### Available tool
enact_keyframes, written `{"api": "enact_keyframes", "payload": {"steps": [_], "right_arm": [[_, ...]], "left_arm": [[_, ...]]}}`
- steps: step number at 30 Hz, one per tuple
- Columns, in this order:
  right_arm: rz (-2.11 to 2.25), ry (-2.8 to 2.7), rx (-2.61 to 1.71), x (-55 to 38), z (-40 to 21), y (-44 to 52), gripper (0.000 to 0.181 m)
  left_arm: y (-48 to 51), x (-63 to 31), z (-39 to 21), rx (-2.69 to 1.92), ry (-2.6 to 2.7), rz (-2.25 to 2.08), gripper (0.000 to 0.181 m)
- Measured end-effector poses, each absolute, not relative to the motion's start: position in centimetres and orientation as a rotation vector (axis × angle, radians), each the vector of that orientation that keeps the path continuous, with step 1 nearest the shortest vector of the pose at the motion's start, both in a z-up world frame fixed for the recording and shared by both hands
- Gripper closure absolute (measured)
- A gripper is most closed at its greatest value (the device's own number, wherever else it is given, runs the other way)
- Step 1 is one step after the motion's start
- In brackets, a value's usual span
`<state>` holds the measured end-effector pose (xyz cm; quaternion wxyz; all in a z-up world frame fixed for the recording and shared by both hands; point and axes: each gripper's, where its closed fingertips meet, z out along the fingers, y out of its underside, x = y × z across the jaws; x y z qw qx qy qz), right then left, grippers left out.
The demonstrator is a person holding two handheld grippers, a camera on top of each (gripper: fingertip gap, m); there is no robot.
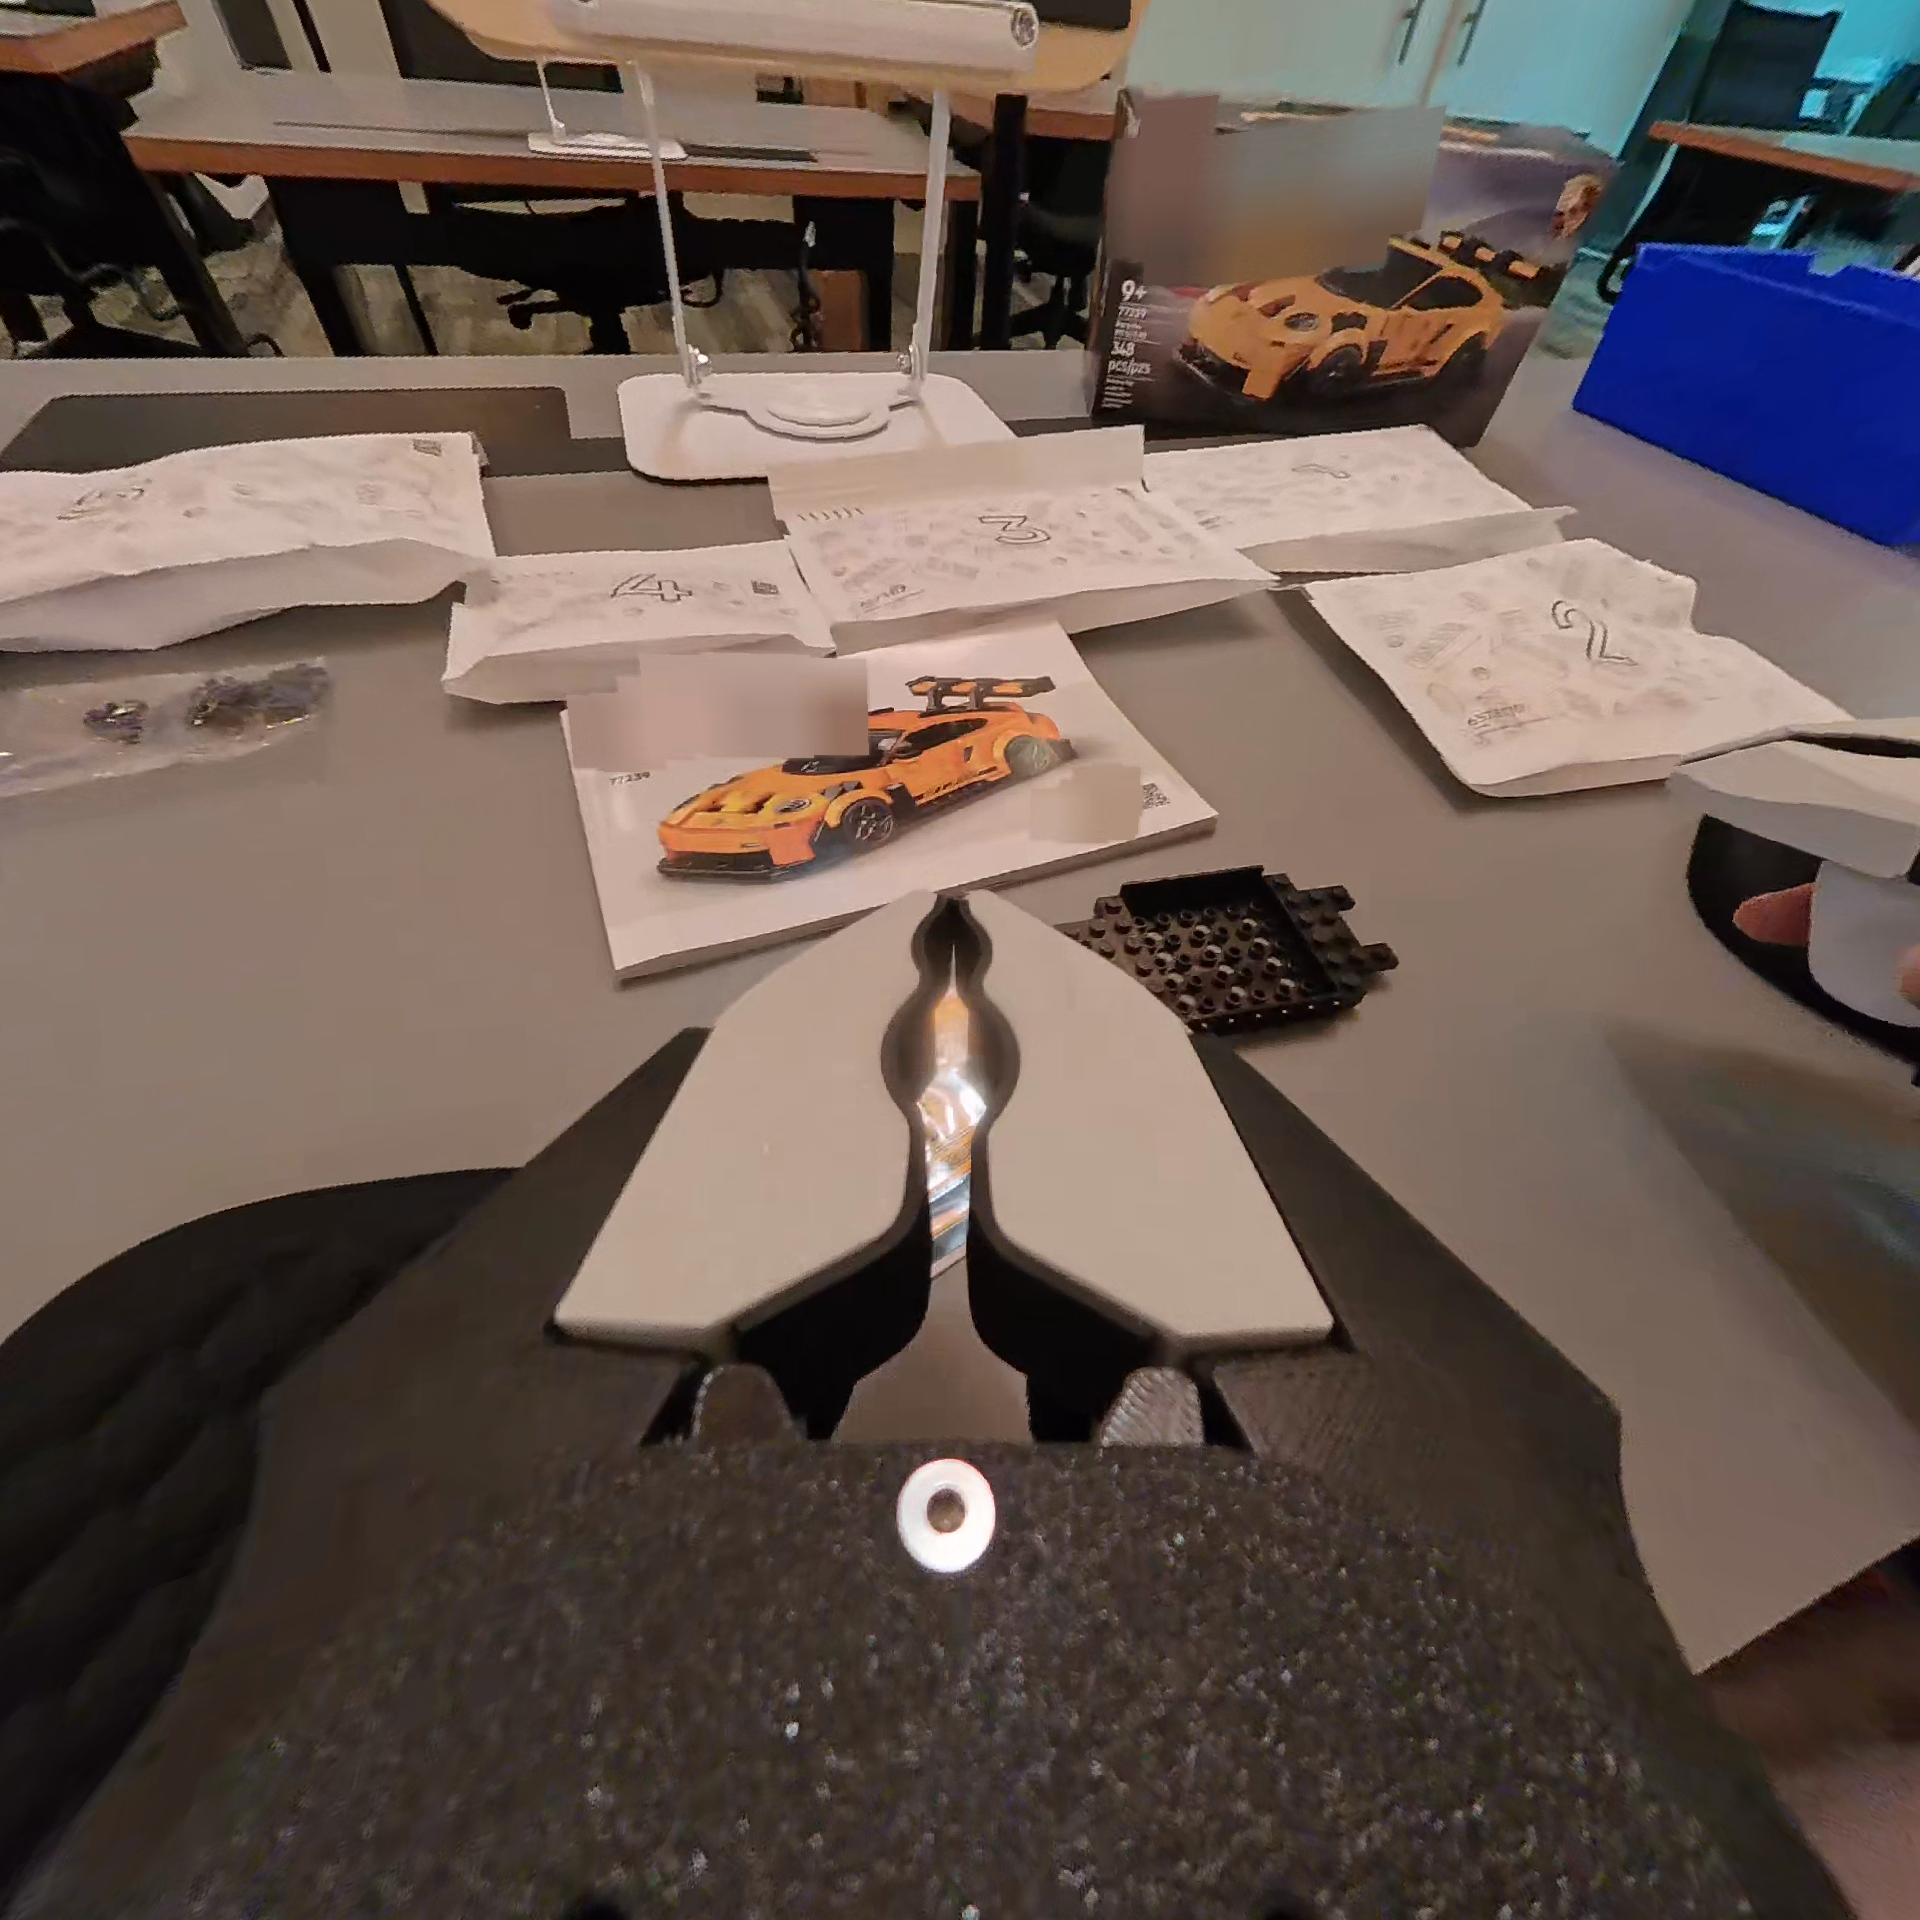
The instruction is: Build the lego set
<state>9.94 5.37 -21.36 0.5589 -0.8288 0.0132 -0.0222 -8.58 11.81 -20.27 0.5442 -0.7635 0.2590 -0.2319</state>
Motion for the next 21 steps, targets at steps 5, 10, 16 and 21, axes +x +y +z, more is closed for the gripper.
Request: {"api": "enact_keyframes", "payload": {"steps": [5,10,16,21], "right_arm": [[-0.061,0.066,-1.960,10.9,-21.6,5.5,0.181],[-0.085,0.069,-1.985,11.5,-22.2,5.4,0.181],[-0.112,0.043,-2.033,11.7,-22.2,5.6,0.181],[-0.109,0.055,-2.044,13.0,-20.9,6.2,0.181]], "left_arm": [[12.6,-9.0,-21.1,-1.847,0.621,-0.502,0.181],[12.7,-9.0,-21.7,-1.866,0.634,-0.493,0.181],[13.1,-9.5,-21.2,-1.889,0.671,-0.458,0.181],[14.3,-10.5,-19.6,-1.879,0.635,-0.444,0.181]]}}
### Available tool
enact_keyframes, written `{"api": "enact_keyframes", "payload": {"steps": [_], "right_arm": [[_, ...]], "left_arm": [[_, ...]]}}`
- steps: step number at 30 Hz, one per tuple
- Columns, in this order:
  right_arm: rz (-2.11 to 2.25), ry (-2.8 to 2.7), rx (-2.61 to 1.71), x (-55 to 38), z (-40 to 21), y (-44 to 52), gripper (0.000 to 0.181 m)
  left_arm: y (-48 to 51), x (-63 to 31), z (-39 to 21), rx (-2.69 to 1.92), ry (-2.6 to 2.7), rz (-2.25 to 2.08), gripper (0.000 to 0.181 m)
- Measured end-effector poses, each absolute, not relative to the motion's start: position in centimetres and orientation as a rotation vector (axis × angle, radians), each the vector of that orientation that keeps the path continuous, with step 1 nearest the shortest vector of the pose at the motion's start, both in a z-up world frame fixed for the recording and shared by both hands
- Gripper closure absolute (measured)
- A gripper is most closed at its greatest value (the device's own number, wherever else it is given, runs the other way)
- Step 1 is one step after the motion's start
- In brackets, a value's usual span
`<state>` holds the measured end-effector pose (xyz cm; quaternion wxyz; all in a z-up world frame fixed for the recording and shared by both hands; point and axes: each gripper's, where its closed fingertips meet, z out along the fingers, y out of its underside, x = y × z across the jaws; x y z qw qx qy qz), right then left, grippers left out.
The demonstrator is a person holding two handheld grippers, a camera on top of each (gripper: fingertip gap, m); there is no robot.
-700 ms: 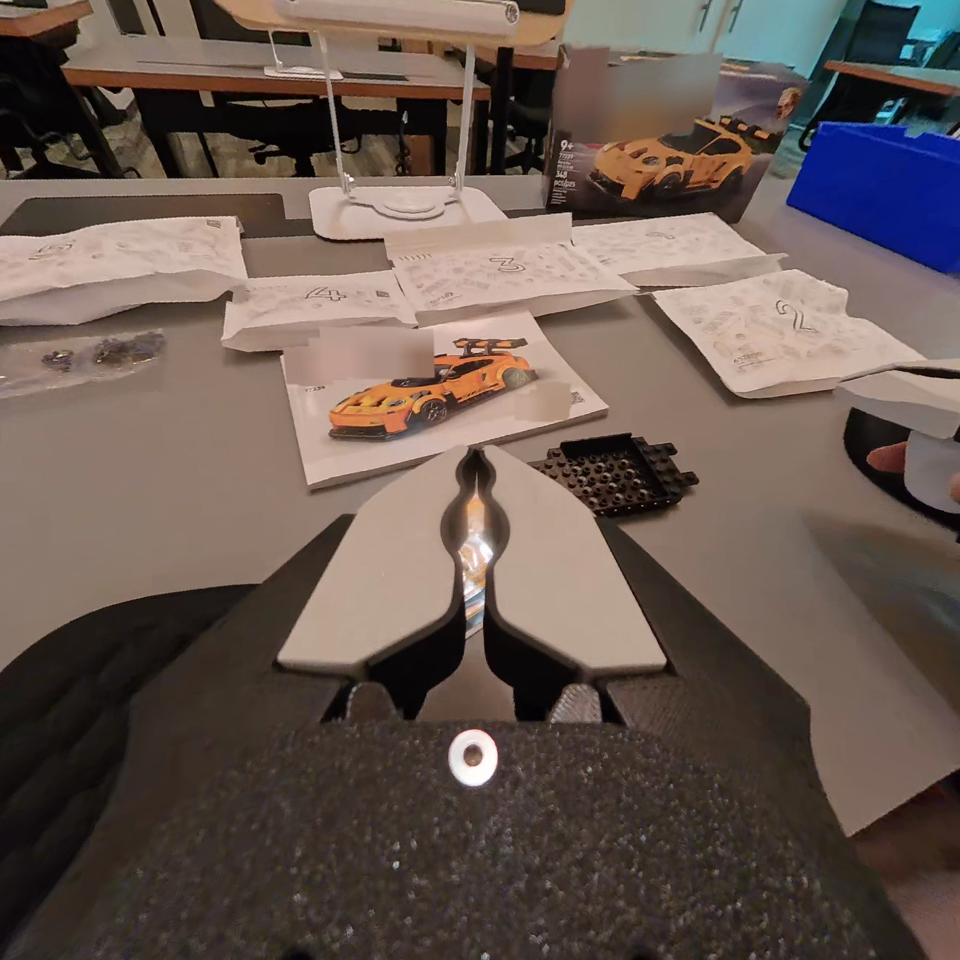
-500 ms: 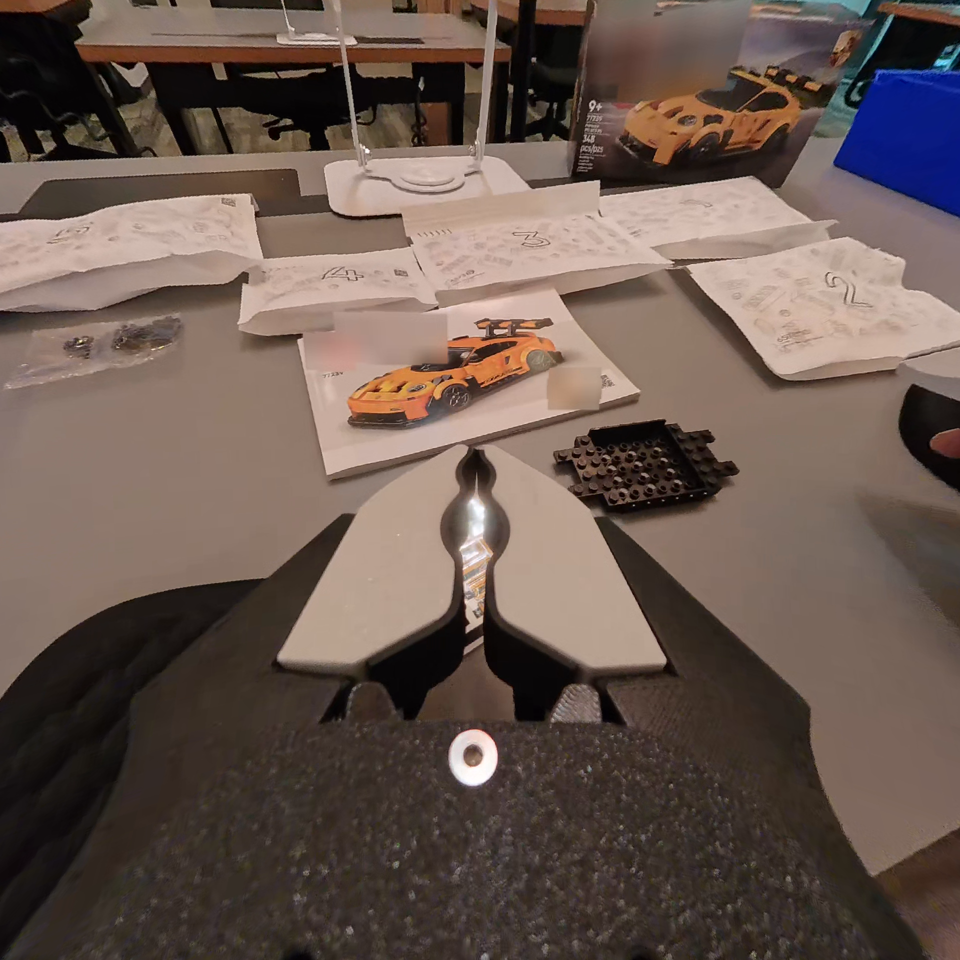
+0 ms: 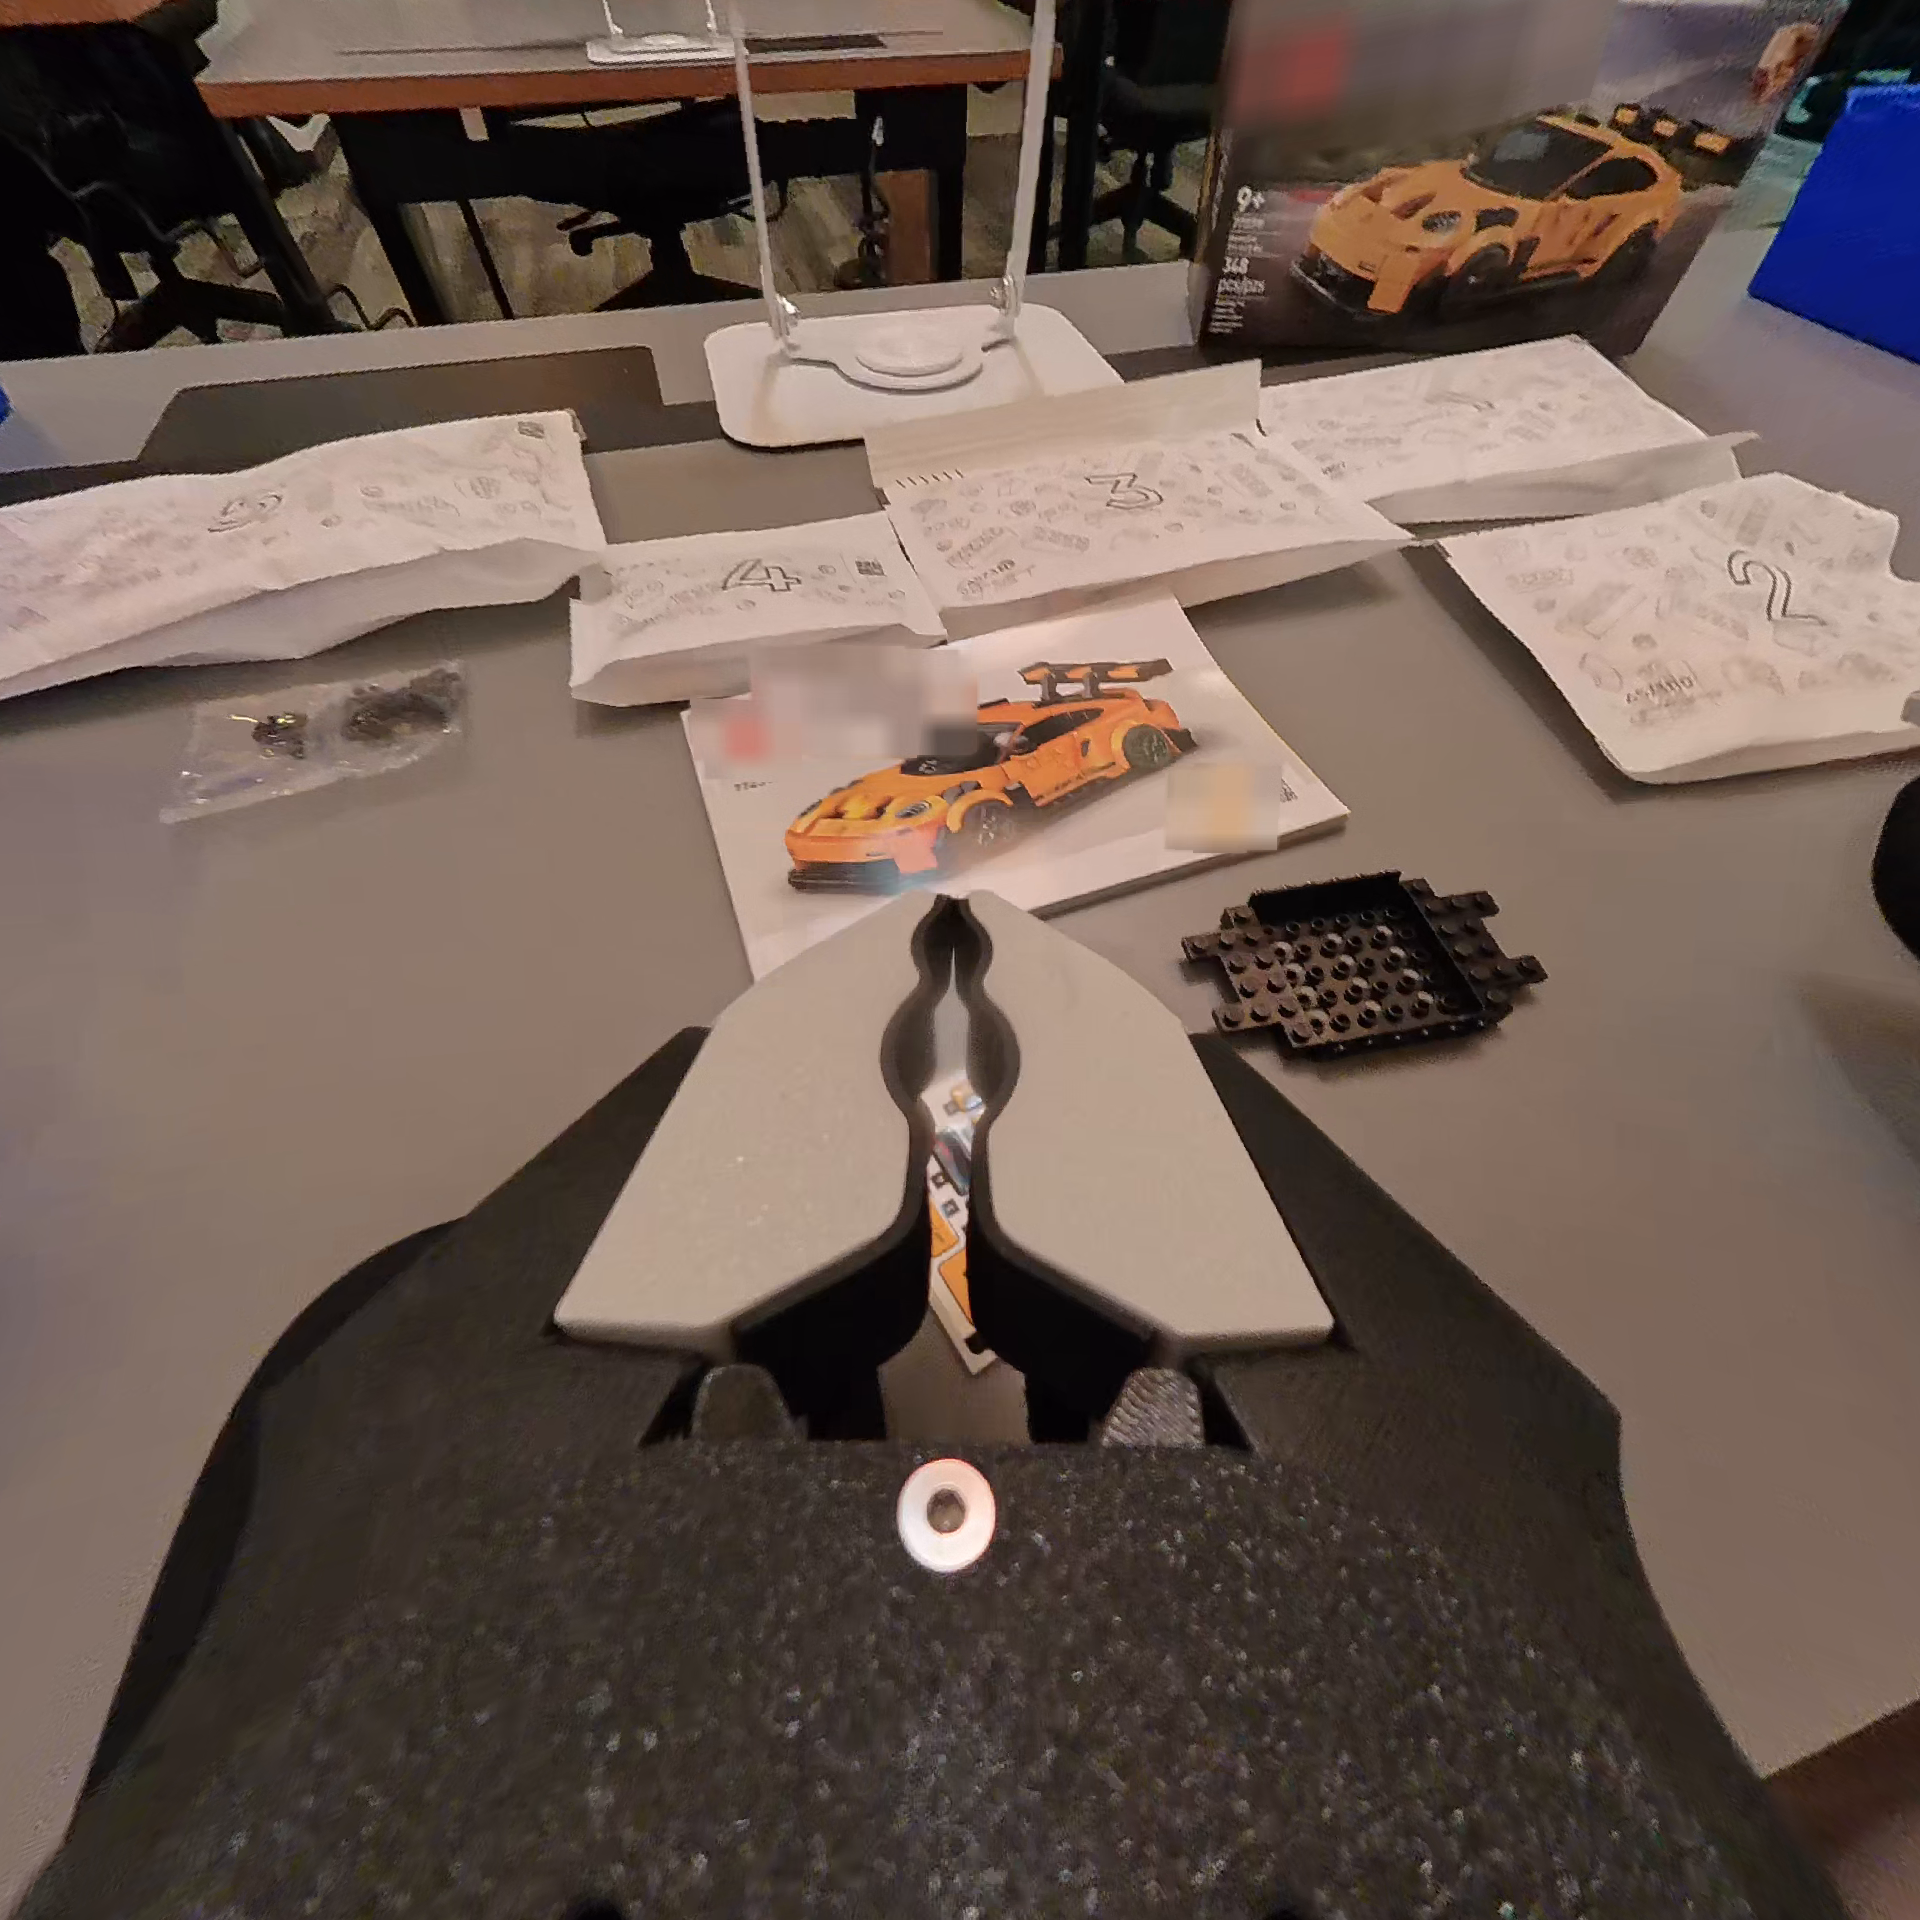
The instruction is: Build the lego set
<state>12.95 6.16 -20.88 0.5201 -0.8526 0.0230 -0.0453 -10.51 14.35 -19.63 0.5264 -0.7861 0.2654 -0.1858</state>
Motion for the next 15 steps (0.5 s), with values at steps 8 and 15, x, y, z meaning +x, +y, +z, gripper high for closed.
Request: {"api": "enact_keyframes", "payload": {"steps": [8,15], "right_arm": [[-0.089,0.085,-2.095,17.0,-18.9,7.5,0.181],[-0.156,0.062,-2.149,21.0,-16.8,10.1,0.181]], "left_arm": [[18.7,-13.0,-17.7,-1.910,0.605,-0.402,0.181],[23.8,-14.8,-16.0,-1.924,0.637,-0.301,0.181]]}}
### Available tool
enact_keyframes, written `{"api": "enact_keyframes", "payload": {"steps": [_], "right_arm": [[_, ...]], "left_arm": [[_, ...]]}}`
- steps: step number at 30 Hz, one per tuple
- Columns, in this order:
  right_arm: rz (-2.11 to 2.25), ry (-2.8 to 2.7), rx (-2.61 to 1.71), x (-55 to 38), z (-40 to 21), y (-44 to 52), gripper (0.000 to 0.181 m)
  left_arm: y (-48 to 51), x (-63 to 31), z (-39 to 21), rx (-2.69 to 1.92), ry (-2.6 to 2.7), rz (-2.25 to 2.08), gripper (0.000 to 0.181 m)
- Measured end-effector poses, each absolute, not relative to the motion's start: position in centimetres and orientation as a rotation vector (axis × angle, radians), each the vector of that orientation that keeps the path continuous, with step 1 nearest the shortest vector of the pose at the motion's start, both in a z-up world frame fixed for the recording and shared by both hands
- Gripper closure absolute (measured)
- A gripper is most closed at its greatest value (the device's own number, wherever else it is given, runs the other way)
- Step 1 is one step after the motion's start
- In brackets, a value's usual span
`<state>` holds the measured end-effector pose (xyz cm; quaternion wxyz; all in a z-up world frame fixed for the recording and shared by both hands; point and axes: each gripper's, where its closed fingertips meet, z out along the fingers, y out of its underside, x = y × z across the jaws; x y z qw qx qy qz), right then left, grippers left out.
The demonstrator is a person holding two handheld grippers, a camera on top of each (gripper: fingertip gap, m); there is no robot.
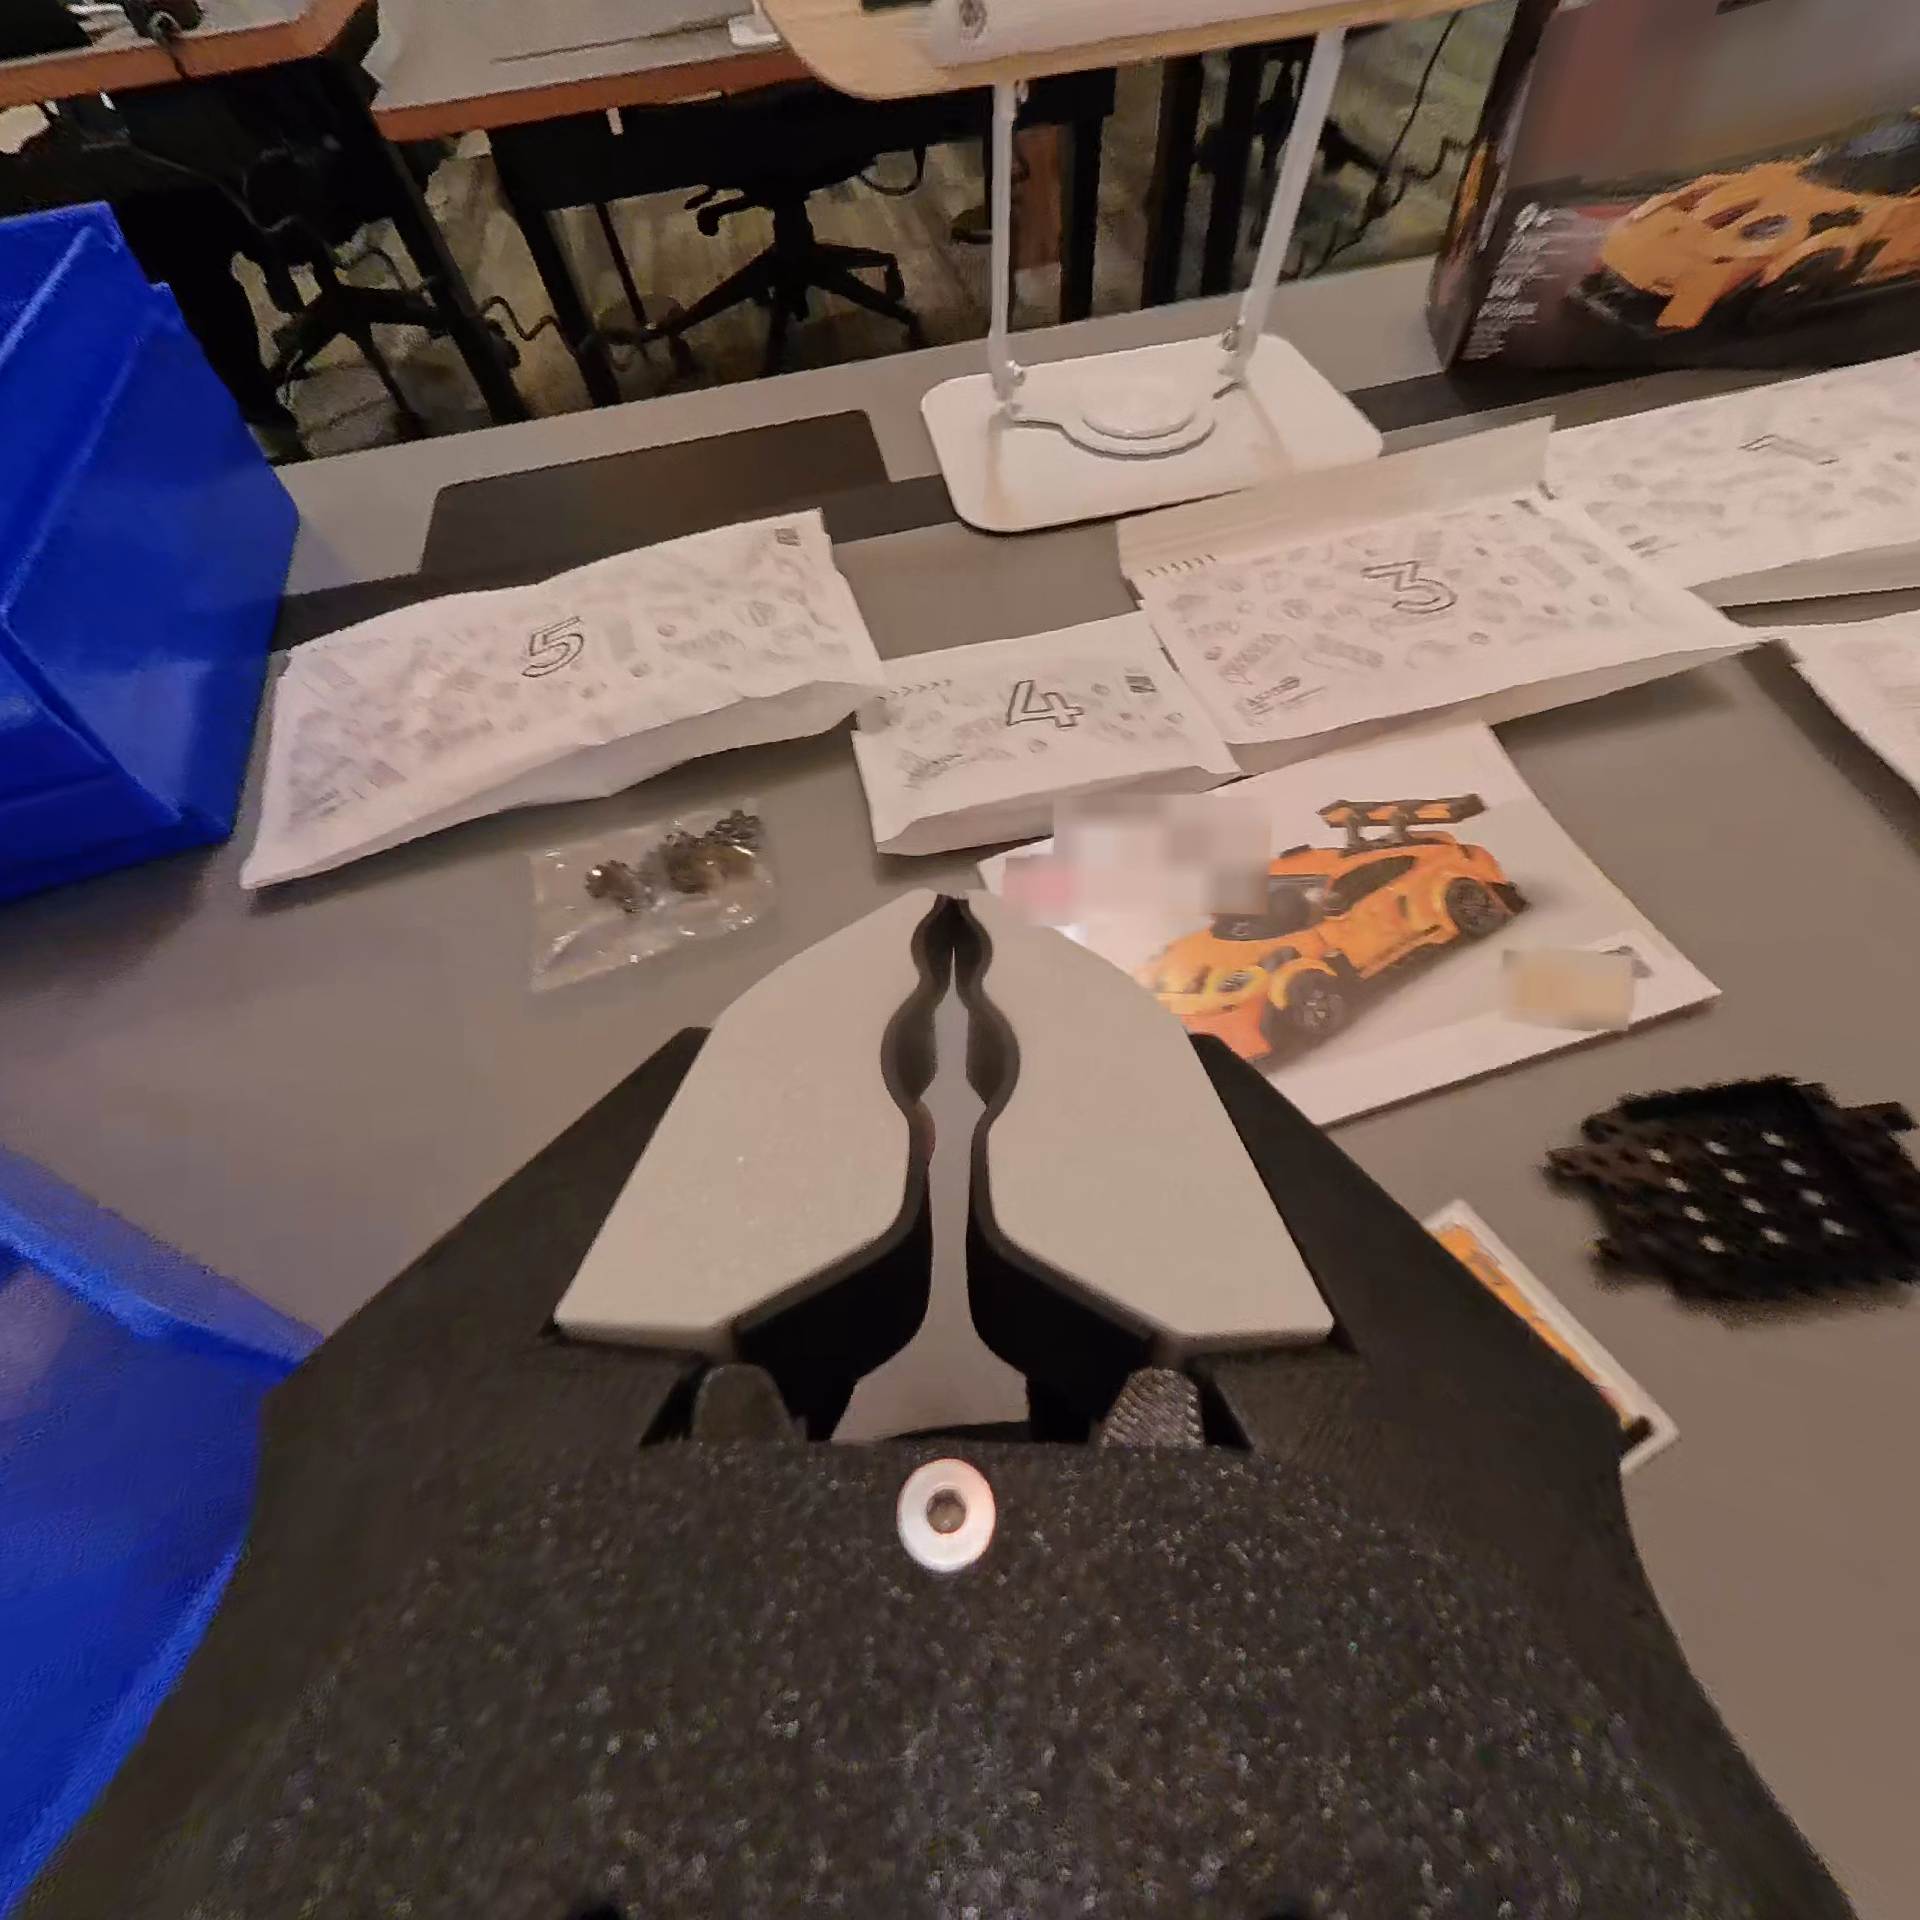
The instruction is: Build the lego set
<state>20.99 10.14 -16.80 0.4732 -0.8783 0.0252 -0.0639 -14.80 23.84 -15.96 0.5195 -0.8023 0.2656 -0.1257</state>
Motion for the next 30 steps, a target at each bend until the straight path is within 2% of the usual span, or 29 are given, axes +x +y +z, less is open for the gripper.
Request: {"api": "enact_keyframes", "payload": {"steps": [17,30], "right_arm": [[-0.331,0.157,-2.238,28.8,-15.1,15.4,0.181],[-0.341,0.206,-2.227,29.1,-16.1,16.2,0.181]], "left_arm": [[29.7,-13.3,-15.3,-1.975,0.694,-0.293,0.181],[29.9,-11.9,-15.7,-1.976,0.717,-0.297,0.181]]}}
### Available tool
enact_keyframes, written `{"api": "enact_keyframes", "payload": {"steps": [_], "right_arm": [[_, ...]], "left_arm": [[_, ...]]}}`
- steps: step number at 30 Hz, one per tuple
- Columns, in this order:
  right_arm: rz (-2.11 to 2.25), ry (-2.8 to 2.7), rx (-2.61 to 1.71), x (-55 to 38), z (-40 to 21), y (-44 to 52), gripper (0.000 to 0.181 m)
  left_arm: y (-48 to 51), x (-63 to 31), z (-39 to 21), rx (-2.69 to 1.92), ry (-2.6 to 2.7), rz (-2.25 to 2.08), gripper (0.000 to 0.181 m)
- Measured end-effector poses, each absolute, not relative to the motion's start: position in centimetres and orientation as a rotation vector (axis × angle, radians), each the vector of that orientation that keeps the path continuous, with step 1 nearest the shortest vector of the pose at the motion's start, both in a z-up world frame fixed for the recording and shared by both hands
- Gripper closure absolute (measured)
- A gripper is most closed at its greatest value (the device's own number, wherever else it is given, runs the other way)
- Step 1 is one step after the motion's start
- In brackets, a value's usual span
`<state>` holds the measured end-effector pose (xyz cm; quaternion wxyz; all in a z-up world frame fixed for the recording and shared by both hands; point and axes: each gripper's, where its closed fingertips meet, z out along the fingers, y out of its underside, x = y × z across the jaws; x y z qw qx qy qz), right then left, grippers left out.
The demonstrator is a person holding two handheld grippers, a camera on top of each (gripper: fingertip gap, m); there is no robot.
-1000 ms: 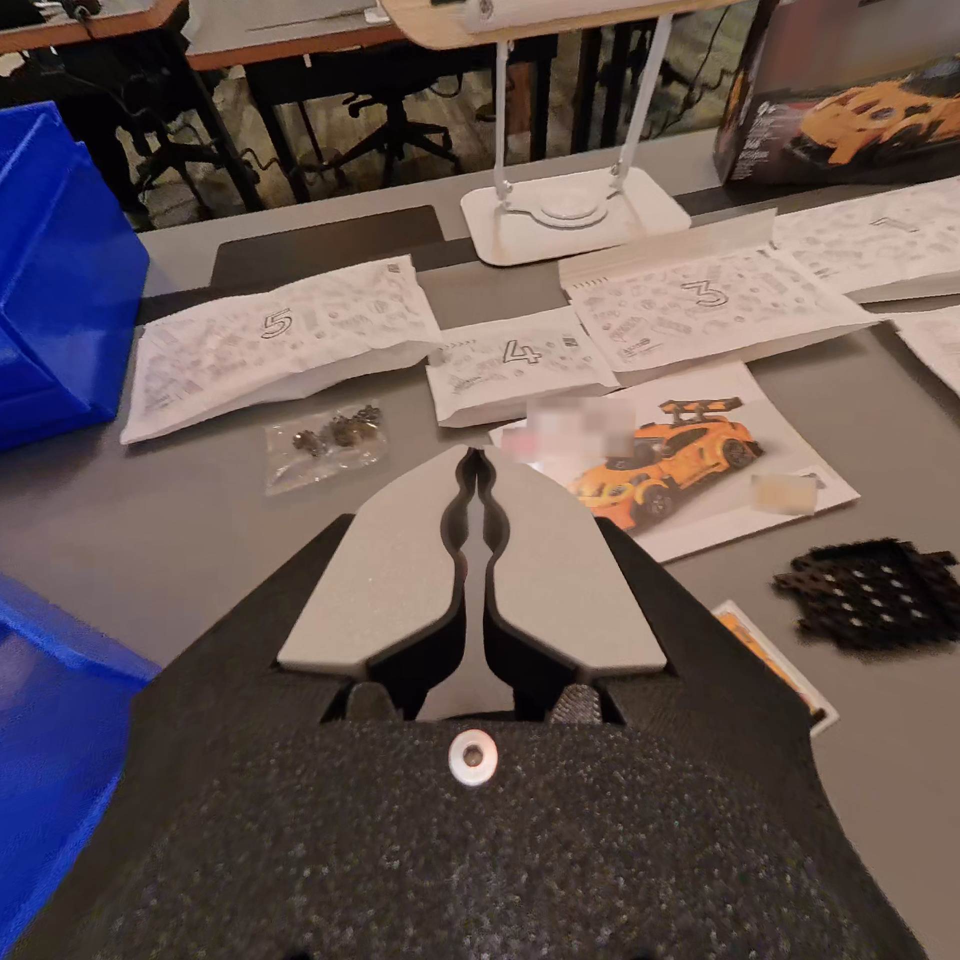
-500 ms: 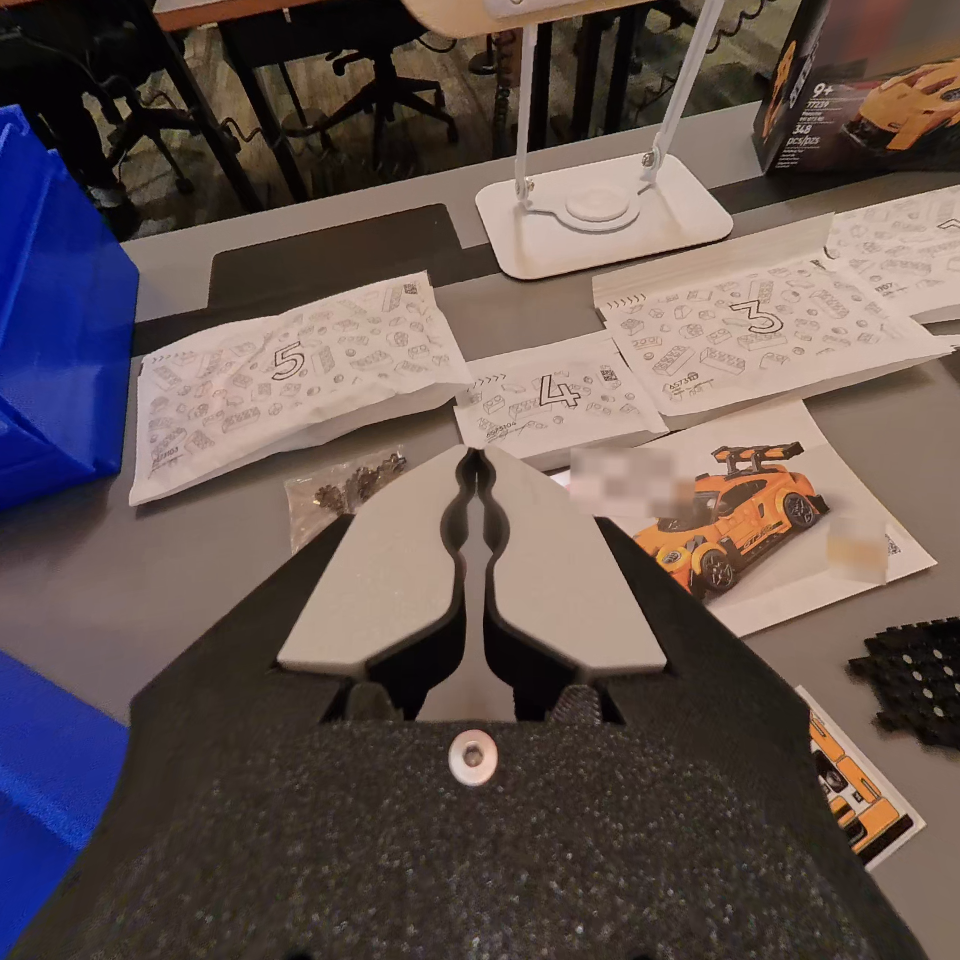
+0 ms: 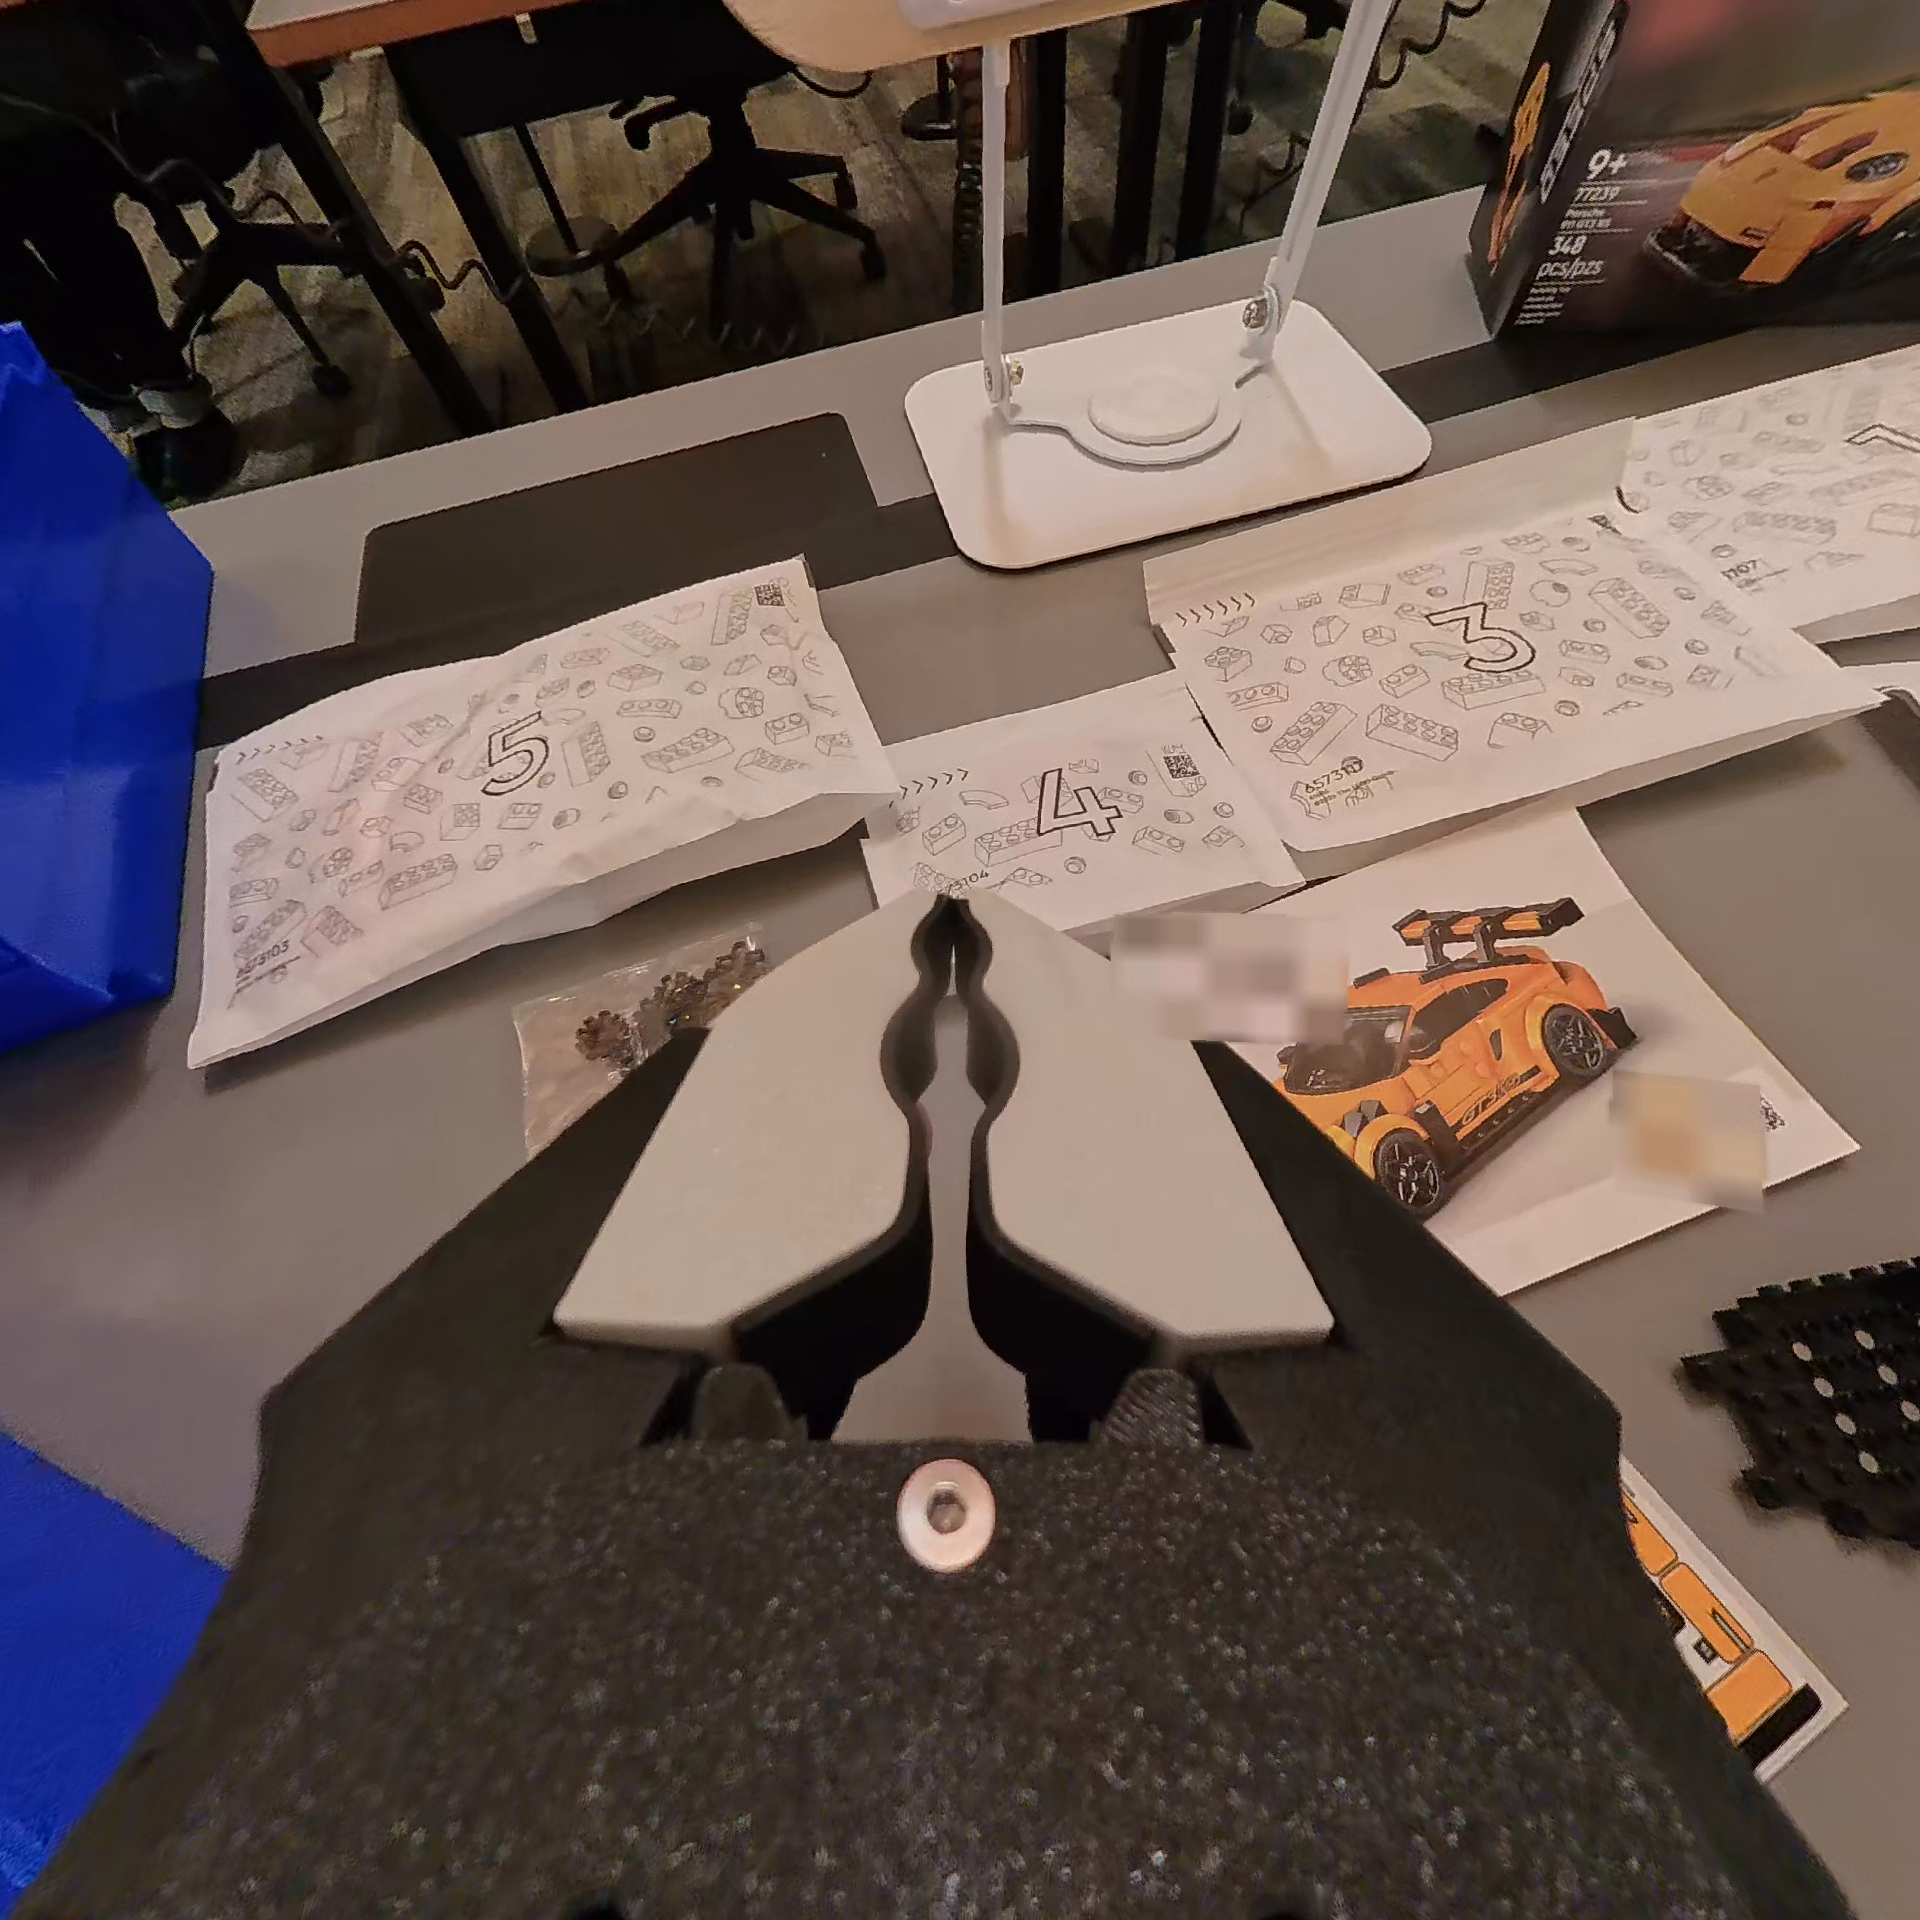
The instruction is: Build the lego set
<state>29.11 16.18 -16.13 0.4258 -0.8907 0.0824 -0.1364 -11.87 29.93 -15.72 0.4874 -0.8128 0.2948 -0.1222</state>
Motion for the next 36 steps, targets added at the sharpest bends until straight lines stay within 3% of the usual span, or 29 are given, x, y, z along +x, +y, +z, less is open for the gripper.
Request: {"api": "enact_keyframes", "payload": {"steps": [12,36], "right_arm": [[-0.373,0.190,-2.193,28.1,-15.6,15.2,0.181],[-0.315,0.249,-2.162,26.6,-16.5,9.7,0.181]], "left_arm": [[29.0,-9.7,-15.6,-1.968,0.732,-0.296,0.181],[18.7,6.2,-17.1,-1.888,0.988,-0.518,0.181]]}}
